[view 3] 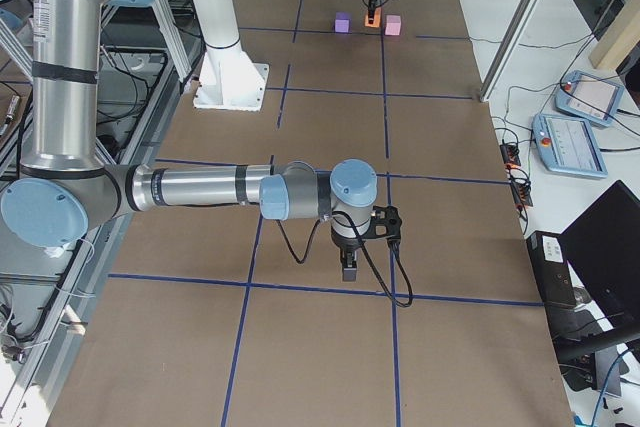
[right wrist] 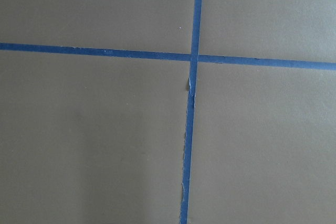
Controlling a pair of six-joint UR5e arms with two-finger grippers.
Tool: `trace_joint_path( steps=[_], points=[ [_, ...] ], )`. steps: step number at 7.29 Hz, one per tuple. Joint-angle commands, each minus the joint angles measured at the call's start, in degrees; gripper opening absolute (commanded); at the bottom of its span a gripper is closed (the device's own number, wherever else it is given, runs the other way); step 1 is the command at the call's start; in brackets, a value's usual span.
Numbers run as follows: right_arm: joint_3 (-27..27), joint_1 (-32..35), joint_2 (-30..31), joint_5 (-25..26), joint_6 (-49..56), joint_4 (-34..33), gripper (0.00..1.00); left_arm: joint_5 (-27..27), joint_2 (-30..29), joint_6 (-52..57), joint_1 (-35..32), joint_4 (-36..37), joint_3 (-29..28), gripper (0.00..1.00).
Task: Arrange blocks in a line
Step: 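Carry the orange cube with the left gripper between the pink and purple cubes, then open the left gripper to release the orange cube and lift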
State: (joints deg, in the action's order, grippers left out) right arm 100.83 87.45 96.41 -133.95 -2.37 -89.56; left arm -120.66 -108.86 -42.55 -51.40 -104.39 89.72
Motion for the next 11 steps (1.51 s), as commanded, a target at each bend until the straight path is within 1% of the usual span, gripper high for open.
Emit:
trace_joint_path(
  steps=[1,2,3,5,6,7,8,9,10,11],
  points=[
    [-0.02,0.0,0.0,0.0,0.0,0.0,1.0,-0.11,-0.3,0.28,0.16,-0.2,-1.82,0.29],
    [-0.02,0.0,0.0,0.0,0.0,0.0,1.0,-0.11,-0.22,0.28,0.25,-0.2,-2.17,0.53],
    [-0.02,0.0,0.0,0.0,0.0,0.0,1.0,-0.02,0.04,0.1,0.25,-0.28,-2.09,0.99],
    [-0.02,0.0,0.0,0.0,0.0,0.0,1.0,-0.11,0.4,-0.43,0.16,0.24,-1.48,1.0],
    [-0.02,0.0,0.0,0.0,0.0,0.0,1.0,-1.93,0.4,-0.34,-0.18,0.42,-0.69,1.0],
    [-0.02,0.0,0.0,0.0,0.0,0.0,1.0,-3.95,0.57,0.18,-1.23,0.51,1.67,1.0],
    [-0.02,0.0,0.0,0.0,0.0,0.0,1.0,-4.06,1.36,0.54,-4.55,2.25,4.74,1.0],
    [-0.02,0.0,0.0,0.0,0.0,0.0,1.0,-4.06,1.28,4.2,-8.32,8.27,7.9,1.0],
    [0.07,0.0,0.0,0.0,0.0,0.0,1.0,-4.06,1.71,13.37,-12.54,12.94,10.02,1.0],
    [-0.02,0.0,0.0,0.0,0.0,0.0,1.0,-4.06,4.59,24.69,-19.28,13.94,9.78,1.0]
  ],
)
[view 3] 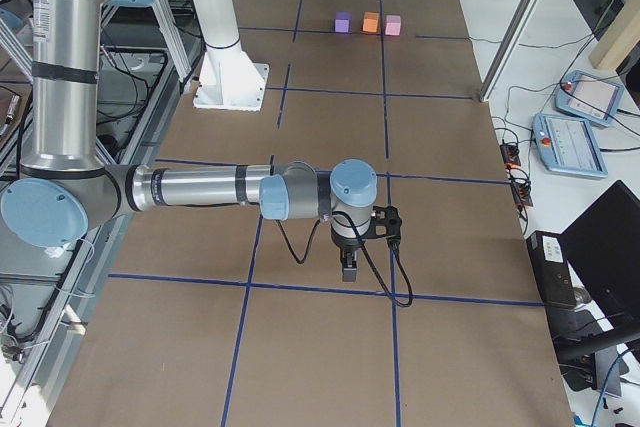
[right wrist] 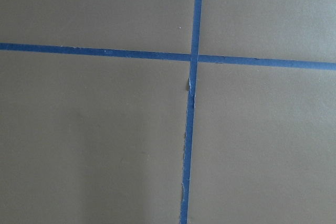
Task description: Arrange blocks in a line
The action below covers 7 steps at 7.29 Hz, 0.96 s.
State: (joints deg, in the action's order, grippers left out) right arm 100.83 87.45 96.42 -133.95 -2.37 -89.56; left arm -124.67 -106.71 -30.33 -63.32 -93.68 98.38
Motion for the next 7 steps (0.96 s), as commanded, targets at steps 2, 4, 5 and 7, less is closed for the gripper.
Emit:
trace_joint_path(
  steps=[2,4,5,7],
  points=[
    [-0.02,0.0,0.0,0.0,0.0,0.0,1.0,-0.13,5.71,31.22,-17.32,3.33,-3.17,1.0],
    [-0.02,0.0,0.0,0.0,0.0,0.0,1.0,-4.92,11.57,38.58,-23.93,2.03,-7.57,1.0],
    [-0.02,0.0,0.0,0.0,0.0,0.0,1.0,-9.14,15.0,38.51,-24.57,1.23,-7.59,1.0],
    [-0.02,0.0,0.0,0.0,0.0,0.0,1.0,-9.62,15.12,37.71,-24.49,1.84,-8.2,1.0]
  ],
)
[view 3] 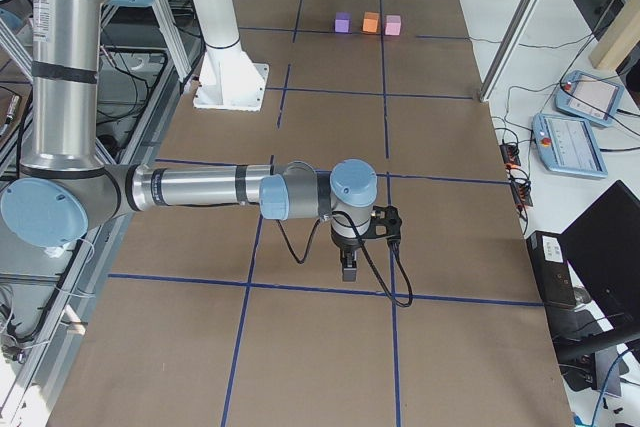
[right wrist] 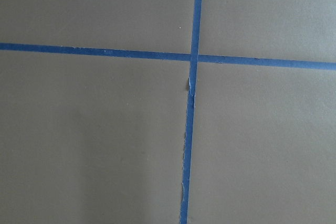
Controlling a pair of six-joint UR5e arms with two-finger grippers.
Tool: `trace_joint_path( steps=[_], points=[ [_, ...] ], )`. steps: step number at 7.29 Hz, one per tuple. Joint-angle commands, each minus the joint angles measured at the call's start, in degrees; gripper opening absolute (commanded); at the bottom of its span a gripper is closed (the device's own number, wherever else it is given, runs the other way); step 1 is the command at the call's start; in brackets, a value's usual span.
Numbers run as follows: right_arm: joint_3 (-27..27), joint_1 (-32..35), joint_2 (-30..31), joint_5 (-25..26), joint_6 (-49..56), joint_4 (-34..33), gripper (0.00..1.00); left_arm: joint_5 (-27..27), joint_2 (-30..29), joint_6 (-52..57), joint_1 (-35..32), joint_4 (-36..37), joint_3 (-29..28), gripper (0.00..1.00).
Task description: Arrange blocks in a line
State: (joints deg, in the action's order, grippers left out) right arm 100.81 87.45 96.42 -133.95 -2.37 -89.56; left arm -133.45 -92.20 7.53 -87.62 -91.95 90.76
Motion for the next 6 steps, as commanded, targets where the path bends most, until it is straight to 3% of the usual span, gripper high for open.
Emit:
trace_joint_path(
  steps=[1,6],
  points=[
    [0.0,0.0,0.0,0.0,0.0,0.0,1.0,-0.68,0.09,0.29,-0.18,-0.25,-0.58,1.0],
    [0.0,0.0,0.0,0.0,0.0,0.0,1.0,-0.41,0.79,0.21,-0.09,-0.43,-0.58,1.0]
  ],
)
